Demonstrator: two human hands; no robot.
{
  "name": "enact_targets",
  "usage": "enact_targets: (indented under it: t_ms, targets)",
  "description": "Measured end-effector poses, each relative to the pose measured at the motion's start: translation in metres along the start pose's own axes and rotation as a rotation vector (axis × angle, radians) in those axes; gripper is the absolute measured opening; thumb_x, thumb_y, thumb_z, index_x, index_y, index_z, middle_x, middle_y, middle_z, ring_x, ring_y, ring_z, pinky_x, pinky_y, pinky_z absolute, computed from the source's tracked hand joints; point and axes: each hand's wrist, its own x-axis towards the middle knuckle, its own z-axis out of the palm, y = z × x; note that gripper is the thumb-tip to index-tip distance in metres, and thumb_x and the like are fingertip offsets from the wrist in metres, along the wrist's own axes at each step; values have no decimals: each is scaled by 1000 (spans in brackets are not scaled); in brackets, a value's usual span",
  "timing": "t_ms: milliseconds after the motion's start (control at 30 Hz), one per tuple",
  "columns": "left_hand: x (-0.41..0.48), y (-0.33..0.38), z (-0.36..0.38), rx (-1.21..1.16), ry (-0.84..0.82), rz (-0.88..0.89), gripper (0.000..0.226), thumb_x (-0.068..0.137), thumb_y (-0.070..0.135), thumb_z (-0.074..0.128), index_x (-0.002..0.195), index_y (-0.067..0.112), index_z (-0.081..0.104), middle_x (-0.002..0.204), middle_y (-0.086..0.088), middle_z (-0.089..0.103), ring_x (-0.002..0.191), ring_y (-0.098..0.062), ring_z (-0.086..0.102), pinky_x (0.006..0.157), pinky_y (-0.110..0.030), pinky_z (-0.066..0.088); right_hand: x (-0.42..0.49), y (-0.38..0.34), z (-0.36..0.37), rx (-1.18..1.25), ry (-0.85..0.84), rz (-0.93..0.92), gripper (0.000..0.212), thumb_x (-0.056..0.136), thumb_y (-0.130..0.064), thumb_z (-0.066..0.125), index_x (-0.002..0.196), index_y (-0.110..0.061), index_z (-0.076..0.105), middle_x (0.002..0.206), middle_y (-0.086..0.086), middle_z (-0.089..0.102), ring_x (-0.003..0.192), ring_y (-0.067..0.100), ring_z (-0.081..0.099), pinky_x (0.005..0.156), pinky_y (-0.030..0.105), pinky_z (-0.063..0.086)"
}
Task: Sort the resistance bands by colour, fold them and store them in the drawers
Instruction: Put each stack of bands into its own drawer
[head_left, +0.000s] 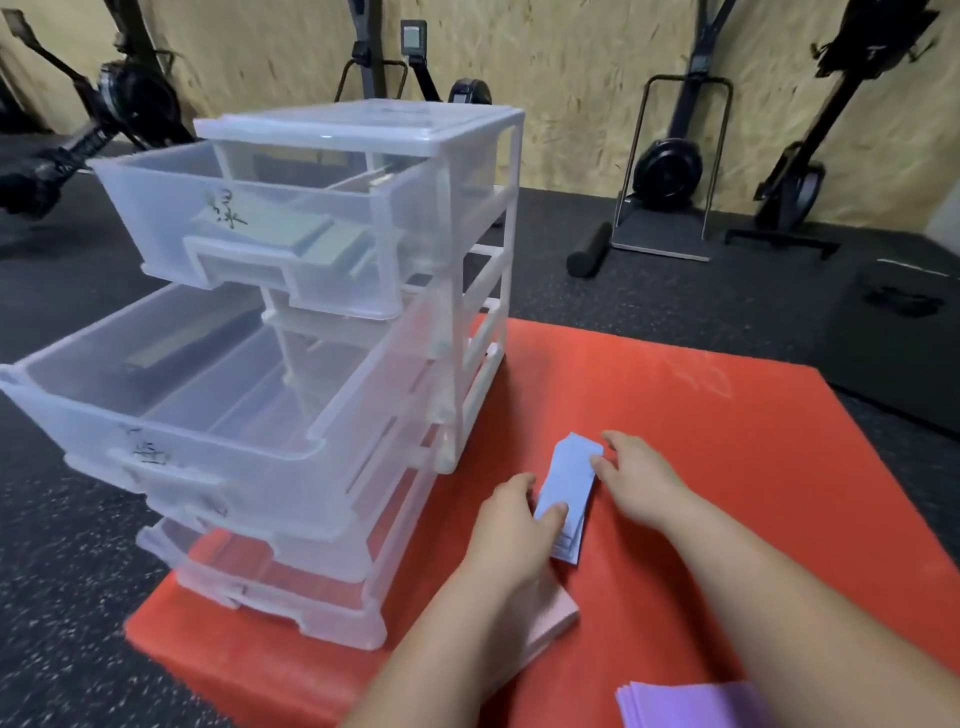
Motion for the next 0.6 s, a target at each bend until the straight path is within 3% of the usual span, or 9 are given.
enact_targets:
  t_ms: [133,300,467,600]
  targets:
    - [14,4,3,-49,-8,18,57,101,39,63,152,17,53,149,-5,59,135,-21,58,112,-33,44,7,-1,8,5,-16,-20,56,97,-40,67,146,-17,55,135,13,61,126,34,58,109,40,43]
    - [30,-1,9,22,-13,33,54,94,37,70,145,25,60,136,-4,60,124,-25,62,106,-42,51,9,5,1,225,-48,-22,56,78,-34,88,129,-29,65,124,0,64,112,16,66,102,36,51]
    - [36,-2,14,71,-20,30,59,91,38,72,147,28,59,138,-1,59,125,-24,60,106,-41,51,18,8,-11,375,-128,13,42,83,-28,86,120,-32,66,110,-7,70,101,14,67,85,30,51]
    - [35,-1,15,83,-20,28,59,91,34,71,148,28,58,140,0,57,125,-23,59,105,-40,51,26,5,-10,426,-130,99,38,87,-21,83,119,-23,63,94,4,67,80,15,61,72,28,46]
